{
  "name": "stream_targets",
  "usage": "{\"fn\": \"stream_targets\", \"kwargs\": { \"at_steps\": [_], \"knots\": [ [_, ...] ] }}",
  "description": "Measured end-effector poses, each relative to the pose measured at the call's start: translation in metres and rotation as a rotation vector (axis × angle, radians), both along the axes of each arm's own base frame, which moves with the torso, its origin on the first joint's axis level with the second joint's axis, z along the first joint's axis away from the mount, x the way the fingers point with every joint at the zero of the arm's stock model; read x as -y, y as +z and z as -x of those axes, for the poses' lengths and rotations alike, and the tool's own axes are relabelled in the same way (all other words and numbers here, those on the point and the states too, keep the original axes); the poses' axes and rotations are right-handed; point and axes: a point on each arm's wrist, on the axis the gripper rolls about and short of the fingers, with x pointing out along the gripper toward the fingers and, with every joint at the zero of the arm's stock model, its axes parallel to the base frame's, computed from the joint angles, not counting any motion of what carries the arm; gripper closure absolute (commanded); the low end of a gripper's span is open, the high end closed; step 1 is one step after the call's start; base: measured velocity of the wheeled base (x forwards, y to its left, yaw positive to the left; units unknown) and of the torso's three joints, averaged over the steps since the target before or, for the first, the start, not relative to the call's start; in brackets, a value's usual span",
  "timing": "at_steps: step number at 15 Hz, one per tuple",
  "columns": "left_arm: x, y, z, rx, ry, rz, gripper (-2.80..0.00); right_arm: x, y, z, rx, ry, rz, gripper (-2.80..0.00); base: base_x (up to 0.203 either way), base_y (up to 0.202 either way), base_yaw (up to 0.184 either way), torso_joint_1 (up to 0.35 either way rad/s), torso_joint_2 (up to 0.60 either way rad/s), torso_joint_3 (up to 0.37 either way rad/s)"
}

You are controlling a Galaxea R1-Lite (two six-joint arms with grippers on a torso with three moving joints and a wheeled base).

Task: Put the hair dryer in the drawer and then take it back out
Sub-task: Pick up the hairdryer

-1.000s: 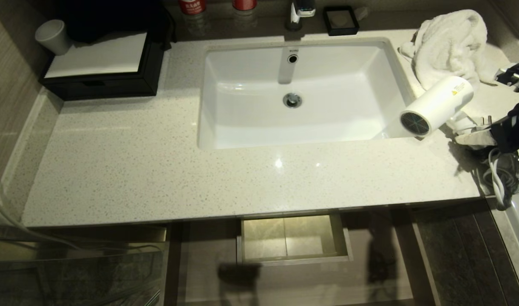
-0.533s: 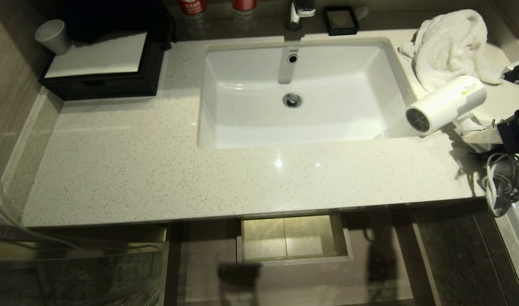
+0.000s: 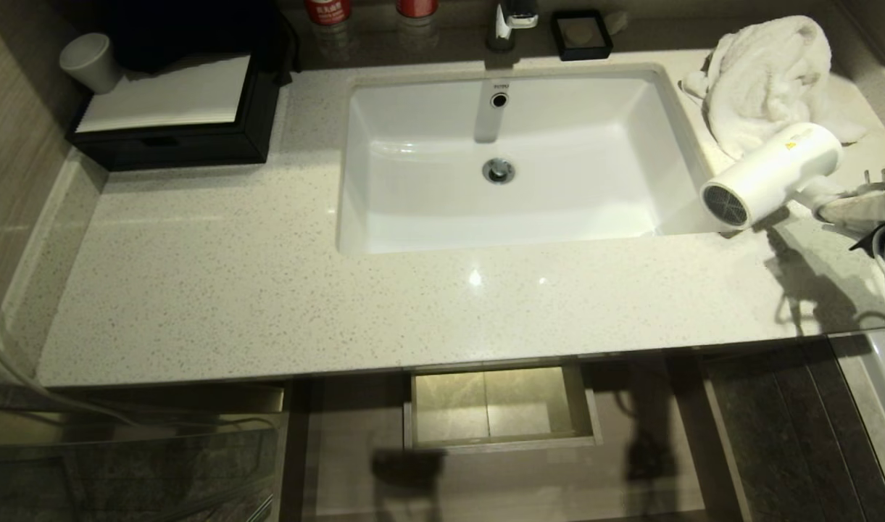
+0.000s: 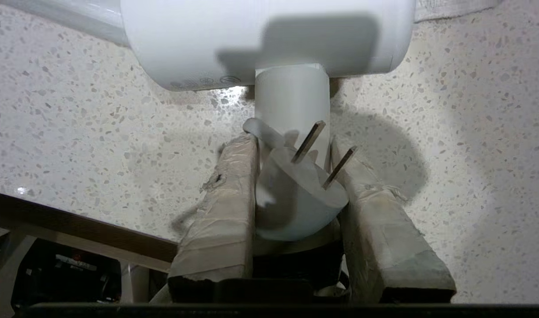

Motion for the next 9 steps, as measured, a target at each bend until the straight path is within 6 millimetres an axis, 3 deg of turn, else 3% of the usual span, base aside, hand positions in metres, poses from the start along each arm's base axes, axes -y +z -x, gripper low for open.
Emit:
{"fn": "stream_targets", "kwargs": {
  "at_steps": [9],
  "knots": [
    [0.000, 0.000, 0.000, 0.000, 0.000, 0.000, 0.00, -0.016, 0.020, 0.054, 0.078, -0.030, -0.063, 0.00, 0.000, 0.000, 0.000, 0.000, 0.00, 0.000]
  ]
}}
